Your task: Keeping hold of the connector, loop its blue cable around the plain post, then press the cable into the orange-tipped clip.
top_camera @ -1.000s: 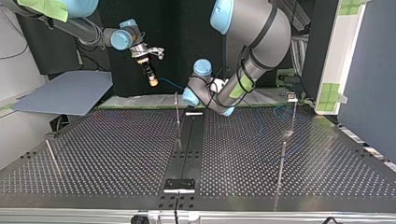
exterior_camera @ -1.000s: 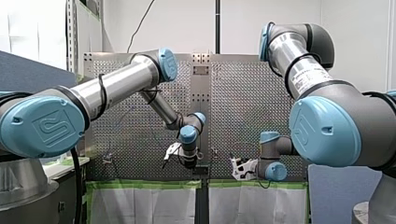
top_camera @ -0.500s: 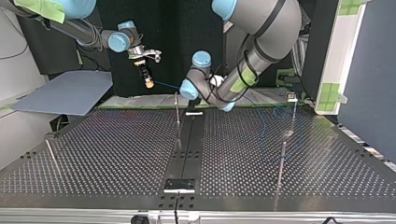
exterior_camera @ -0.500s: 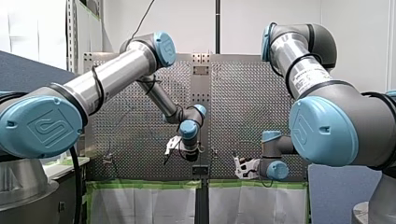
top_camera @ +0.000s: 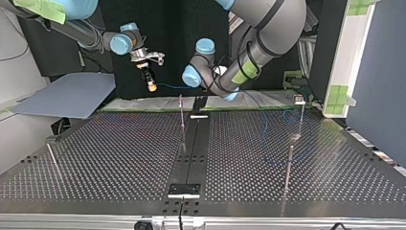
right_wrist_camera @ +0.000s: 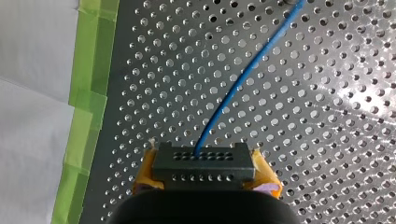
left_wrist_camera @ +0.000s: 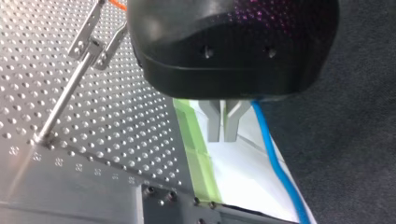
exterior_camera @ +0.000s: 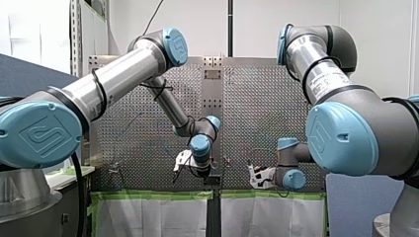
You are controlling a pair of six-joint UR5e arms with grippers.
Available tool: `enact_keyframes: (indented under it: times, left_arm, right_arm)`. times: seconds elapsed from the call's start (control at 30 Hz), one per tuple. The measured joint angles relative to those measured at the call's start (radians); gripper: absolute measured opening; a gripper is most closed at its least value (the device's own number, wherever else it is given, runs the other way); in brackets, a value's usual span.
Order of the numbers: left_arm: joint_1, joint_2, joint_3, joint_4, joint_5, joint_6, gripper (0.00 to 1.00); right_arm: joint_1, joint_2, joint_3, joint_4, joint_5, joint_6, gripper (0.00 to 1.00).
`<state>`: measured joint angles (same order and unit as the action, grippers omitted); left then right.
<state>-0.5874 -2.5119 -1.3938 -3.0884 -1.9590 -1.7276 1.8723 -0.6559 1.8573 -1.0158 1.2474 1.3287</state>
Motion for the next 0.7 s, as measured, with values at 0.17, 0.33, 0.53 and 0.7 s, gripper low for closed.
enact_keyframes:
  times: [0.17, 0.33, 0.53, 0.7]
  left_arm:
    - [-0.021, 0.001, -0.006, 0.054, -0.031, -0.019, 0.0]
    - [-0.04, 0.001, -0.006, 0.104, -0.057, -0.048, 0.0]
    - [-0.056, 0.0, -0.006, 0.167, -0.088, -0.085, 0.0]
    - [-0.061, 0.0, -0.006, 0.215, -0.099, -0.092, 0.0]
  right_arm:
    - [0.0, 0.0, -0.002, -0.001, -0.001, 0.0, 0.0]
    - [0.0, 0.0, -0.003, -0.003, -0.002, 0.0, 0.0]
    - [-0.005, 0.0, -0.005, 0.0, -0.002, 0.002, 0.0]
    - [-0.013, 0.0, -0.005, 0.002, 0.002, 0.011, 0.0]
